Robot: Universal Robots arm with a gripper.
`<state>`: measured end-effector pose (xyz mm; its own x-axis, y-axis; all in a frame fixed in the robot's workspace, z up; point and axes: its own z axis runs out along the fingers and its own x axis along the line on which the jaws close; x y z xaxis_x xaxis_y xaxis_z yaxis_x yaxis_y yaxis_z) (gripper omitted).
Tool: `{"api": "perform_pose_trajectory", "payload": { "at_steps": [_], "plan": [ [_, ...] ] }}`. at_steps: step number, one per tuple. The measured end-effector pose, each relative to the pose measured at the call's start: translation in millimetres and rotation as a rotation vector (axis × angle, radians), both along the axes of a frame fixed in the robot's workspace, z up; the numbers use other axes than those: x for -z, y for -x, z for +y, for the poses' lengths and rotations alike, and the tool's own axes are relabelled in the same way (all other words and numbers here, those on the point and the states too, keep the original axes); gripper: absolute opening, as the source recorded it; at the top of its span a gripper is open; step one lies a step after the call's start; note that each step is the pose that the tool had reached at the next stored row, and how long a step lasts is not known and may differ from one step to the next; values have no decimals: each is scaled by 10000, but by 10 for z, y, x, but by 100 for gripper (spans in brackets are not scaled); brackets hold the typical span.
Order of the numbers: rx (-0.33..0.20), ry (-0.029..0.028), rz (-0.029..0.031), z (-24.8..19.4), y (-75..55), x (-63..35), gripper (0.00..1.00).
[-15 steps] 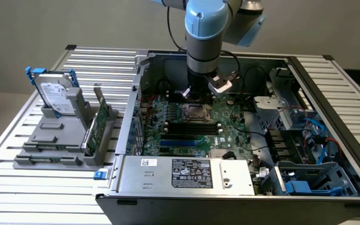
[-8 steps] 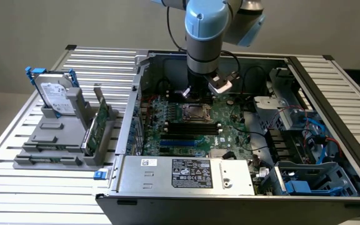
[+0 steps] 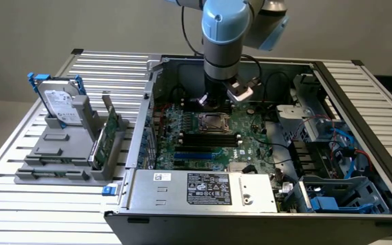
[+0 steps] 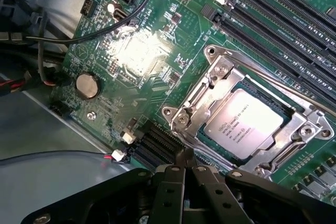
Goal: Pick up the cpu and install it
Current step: 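Install the first cpu locking lever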
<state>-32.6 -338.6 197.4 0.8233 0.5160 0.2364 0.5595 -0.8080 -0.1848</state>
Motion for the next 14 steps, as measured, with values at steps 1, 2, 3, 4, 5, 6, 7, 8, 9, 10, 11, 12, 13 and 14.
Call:
{"api": "perform_pose_trajectory", "payload": {
  "at_steps": [1, 2, 3, 4, 5, 6, 7, 8, 9, 10, 11, 12, 13, 14],
  "plan": [
    [4, 4, 10, 0, 0, -31, 11],
    [9, 3, 19, 0, 0, -63, 11],
    [15, 2, 27, 0, 0, -97, 11],
    [21, 4, 39, -2, 0, -131, 11],
    [26, 3, 51, -5, -1, -160, 11],
    [39, 3, 67, -10, 0, -186, 11],
    [58, 6, 85, -20, 0, -211, 11],
    [86, 3, 94, -30, 0, -232, 11],
    [121, 3, 101, -42, 0, -253, 11],
    [152, 3, 108, -54, 0, -275, 11],
    [180, 3, 116, -69, 0, -299, 11],
    [204, 3, 124, -86, 1, -324, 11],
    [220, 1, 132, -106, 0, -350, 11],
    [233, 2, 141, -128, 0, -375, 11]
  ]
}}
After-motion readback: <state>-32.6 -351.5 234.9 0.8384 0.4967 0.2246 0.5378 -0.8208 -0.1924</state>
